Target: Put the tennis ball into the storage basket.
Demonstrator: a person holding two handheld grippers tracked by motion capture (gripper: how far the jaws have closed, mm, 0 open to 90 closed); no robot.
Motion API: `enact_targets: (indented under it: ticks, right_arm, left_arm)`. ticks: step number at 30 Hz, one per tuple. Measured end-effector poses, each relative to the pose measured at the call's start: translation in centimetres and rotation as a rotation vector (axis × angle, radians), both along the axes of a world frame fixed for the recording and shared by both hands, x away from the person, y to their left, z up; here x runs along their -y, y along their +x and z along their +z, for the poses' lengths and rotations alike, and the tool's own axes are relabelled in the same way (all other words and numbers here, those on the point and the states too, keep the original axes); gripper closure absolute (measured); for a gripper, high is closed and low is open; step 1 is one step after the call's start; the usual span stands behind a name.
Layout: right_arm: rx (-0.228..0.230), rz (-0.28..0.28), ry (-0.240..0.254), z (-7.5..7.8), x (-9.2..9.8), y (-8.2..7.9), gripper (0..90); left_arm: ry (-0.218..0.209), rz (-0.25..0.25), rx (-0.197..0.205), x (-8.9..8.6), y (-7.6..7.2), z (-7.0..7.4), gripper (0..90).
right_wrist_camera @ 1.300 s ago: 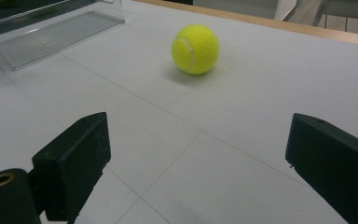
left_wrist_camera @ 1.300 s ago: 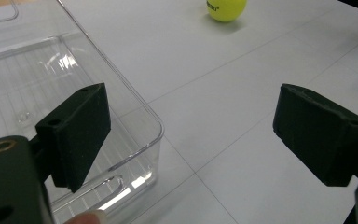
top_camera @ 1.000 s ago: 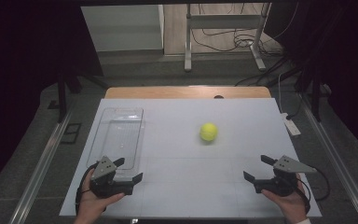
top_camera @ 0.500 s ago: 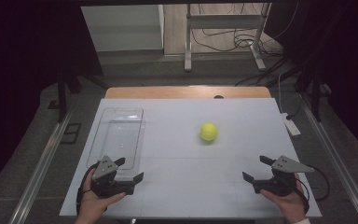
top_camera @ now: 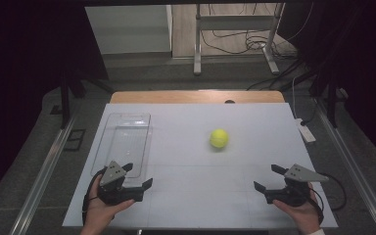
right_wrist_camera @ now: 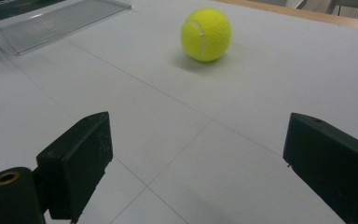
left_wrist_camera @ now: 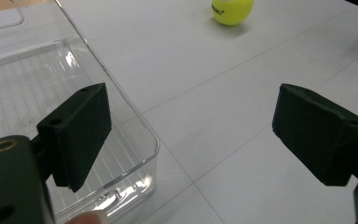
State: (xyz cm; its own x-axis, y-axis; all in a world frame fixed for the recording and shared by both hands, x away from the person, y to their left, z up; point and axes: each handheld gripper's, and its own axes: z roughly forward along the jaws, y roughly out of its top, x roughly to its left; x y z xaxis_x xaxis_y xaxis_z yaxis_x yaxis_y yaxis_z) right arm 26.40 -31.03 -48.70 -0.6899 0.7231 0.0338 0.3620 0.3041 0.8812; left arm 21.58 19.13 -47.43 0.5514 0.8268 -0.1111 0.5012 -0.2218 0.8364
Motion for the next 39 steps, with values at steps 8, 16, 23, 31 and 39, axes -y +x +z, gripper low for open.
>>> enact_targets:
  ticks: [8, 16, 23, 31, 39]
  right_arm:
    - [-0.001, -0.001, 0.001, -0.1, 0.0, 0.0, 8.4]
    - [-0.001, -0.004, -0.004, -0.1, 0.0, 0.1, 8.5]
    - [0.0, -0.004, 0.0, -0.1, 0.0, 0.1, 8.5]
    - [0.003, -0.005, -0.001, -0.1, 0.1, 0.1, 8.5]
    - [0.003, -0.005, 0.0, -0.1, 0.1, 0.1, 8.5]
  left_arm:
    - [-0.001, -0.007, 0.001, 0.1, 0.3, 0.3, 13.4]
    - [0.006, -0.029, 0.005, 0.6, 0.6, 0.8, 13.5]
    - [0.014, -0.042, 0.006, 1.2, 1.0, 1.1, 13.5]
    - [0.02, -0.053, 0.009, 1.7, 1.4, 1.4, 13.7]
    - [0.024, -0.063, 0.003, 2.1, 1.8, 1.6, 13.7]
